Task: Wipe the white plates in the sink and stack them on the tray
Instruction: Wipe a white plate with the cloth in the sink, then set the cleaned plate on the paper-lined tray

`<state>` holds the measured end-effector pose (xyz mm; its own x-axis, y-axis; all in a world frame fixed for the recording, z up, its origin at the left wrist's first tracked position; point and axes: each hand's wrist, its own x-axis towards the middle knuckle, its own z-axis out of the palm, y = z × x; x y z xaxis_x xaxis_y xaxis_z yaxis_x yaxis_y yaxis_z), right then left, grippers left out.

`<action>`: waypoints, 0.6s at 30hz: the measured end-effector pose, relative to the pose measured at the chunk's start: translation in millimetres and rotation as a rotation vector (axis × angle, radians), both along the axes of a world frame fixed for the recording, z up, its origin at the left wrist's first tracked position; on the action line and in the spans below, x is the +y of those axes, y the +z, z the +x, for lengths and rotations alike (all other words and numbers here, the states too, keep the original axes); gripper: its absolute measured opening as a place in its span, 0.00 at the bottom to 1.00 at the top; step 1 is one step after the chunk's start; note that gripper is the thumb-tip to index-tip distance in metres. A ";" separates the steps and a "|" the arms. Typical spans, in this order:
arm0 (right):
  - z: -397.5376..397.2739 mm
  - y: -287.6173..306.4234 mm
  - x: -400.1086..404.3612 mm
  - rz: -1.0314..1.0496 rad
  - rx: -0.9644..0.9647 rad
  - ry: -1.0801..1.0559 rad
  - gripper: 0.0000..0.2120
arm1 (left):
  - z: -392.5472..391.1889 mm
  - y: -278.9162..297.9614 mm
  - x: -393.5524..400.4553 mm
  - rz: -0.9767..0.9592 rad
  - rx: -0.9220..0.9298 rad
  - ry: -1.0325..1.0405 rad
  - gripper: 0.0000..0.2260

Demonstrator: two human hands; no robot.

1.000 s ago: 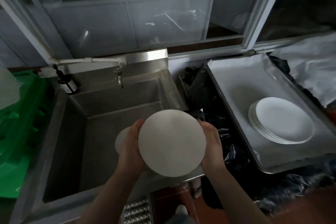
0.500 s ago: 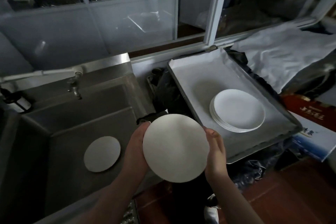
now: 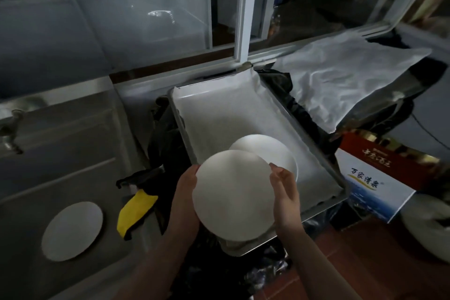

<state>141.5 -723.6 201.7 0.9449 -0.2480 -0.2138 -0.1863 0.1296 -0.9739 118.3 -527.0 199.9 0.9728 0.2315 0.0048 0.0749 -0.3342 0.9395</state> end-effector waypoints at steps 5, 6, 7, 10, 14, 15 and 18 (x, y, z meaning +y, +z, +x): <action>35.7 -14.0 -34.6 -0.070 -0.070 0.012 0.06 | 33.2 -9.1 -37.0 -0.340 0.070 0.053 0.12; 42.4 -16.9 -41.2 -0.080 -0.072 0.020 0.06 | 39.0 -12.7 -44.2 -0.393 0.101 0.077 0.13; 47.6 -17.7 -46.5 -0.096 -0.081 0.022 0.07 | 43.6 -15.4 -50.1 -0.447 0.115 0.099 0.15; 62.2 -26.0 -56.8 -0.155 -0.112 0.012 0.11 | 60.1 -20.1 -62.5 -0.515 0.156 0.130 0.18; 78.5 -36.4 -64.7 -0.144 -0.116 0.022 0.10 | 79.5 -30.8 -69.8 -0.380 0.155 0.167 0.14; 80.9 -37.2 -65.2 -0.142 -0.118 0.031 0.10 | 81.6 -33.4 -70.4 -0.386 0.164 0.176 0.16; 87.7 -41.5 -67.5 -0.119 -0.116 0.054 0.06 | 87.2 -38.2 -72.3 -0.383 0.183 0.183 0.17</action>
